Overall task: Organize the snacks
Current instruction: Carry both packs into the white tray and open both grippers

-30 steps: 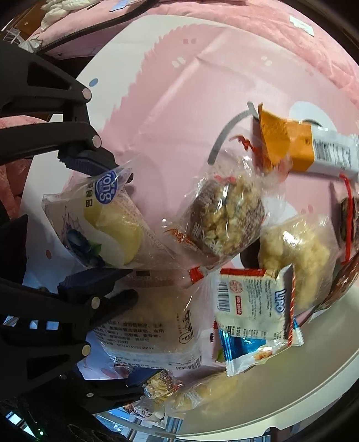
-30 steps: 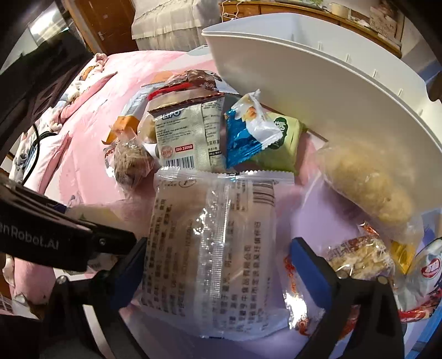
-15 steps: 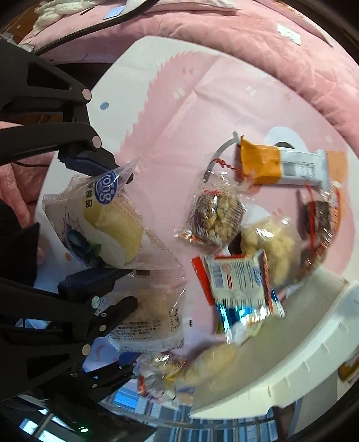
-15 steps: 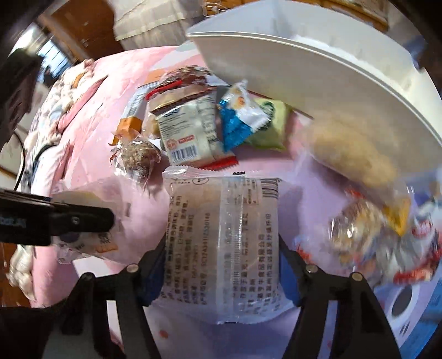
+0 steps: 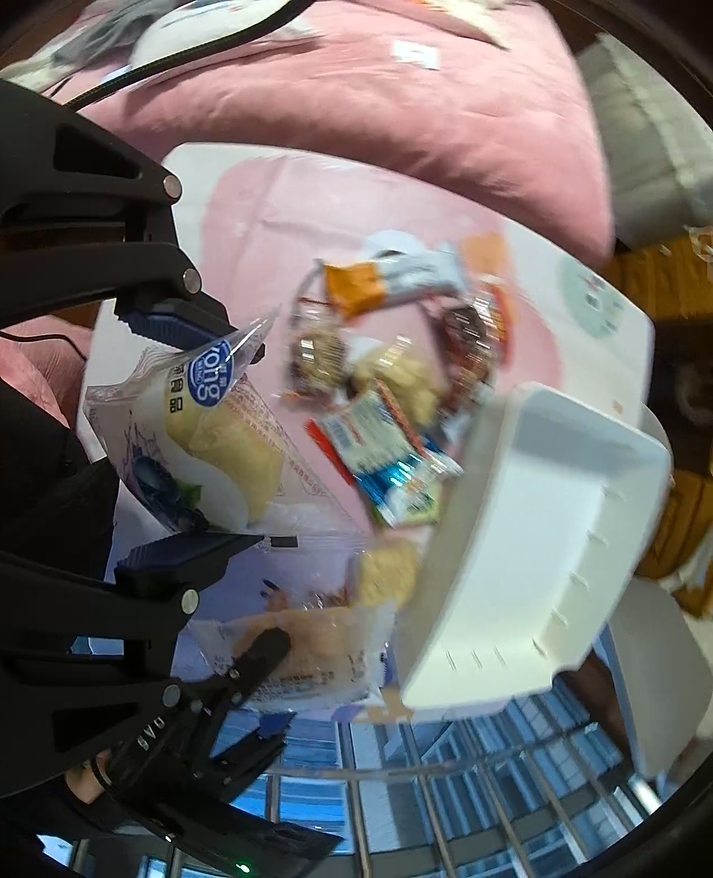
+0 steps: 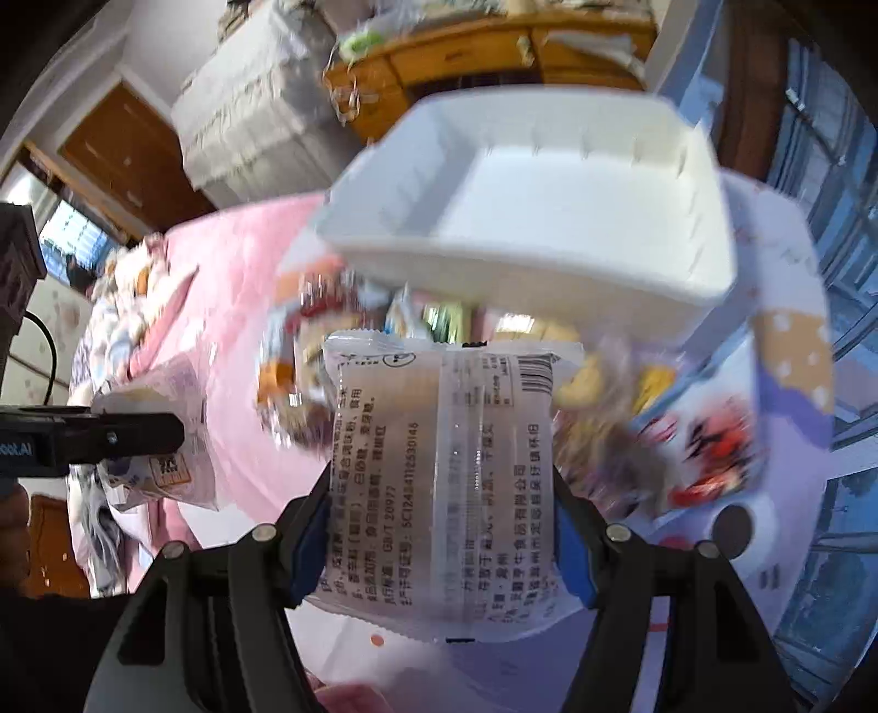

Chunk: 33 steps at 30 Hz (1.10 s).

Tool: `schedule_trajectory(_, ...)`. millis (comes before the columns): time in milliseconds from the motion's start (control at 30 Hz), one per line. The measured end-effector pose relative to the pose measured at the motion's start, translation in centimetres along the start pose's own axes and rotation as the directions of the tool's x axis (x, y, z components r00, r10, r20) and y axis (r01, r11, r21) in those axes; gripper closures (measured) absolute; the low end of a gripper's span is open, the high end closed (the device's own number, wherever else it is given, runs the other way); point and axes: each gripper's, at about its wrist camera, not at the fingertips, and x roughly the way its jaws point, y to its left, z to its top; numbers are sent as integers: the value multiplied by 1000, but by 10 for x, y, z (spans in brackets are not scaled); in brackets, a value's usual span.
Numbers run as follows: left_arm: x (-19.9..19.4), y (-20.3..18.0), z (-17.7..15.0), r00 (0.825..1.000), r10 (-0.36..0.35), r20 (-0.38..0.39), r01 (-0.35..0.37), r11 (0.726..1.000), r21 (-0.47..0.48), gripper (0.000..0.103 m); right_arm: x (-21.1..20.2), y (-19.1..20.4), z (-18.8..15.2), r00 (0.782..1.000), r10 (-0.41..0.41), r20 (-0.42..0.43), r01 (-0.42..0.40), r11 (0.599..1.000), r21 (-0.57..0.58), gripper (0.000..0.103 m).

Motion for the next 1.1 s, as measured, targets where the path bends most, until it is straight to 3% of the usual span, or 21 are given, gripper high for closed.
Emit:
schedule_trajectory(200, -35, -33, 36, 995, -22, 94, 14, 996, 90, 46, -41, -16, 35, 989, -42, 145, 40, 999, 13, 34)
schedule_trajectory(500, -44, -75, 104, 970, -29, 239, -5, 990, 142, 46, -67, -46, 83, 942, -128, 312, 118, 992, 49, 34)
schedule_trajectory(567, -41, -84, 118, 960, -38, 278, -8, 987, 163, 46, -66, -53, 90, 930, -159, 331, 145, 987, 66, 34)
schedule_trajectory(667, -33, -99, 135, 934, -1, 358, -79, 975, 208, 46, -61, -66, 100, 919, -163, 360, 139, 986, 93, 34)
schedule_trajectory(833, -17, -109, 156, 916, -41, 398, -56, 972, 229, 45, -49, -82, 117, 904, -180, 388, 144, 982, 119, 33)
schedule_trajectory(933, -9, -110, 161, 898, -23, 440, -71, 978, 197, 29, -43, -90, 121, 891, -198, 408, 141, 976, 167, 26)
schedule_trajectory(1000, -4, -111, 165, 900, 15, 435, -104, 978, 182, 25, -40, -93, 122, 895, -207, 395, 144, 973, 182, 24)
schedule_trajectory(1100, -2, -108, 164, 908, 10, 419, -91, 981, 173, 25, -35, -95, 120, 903, -219, 370, 158, 970, 186, 24)
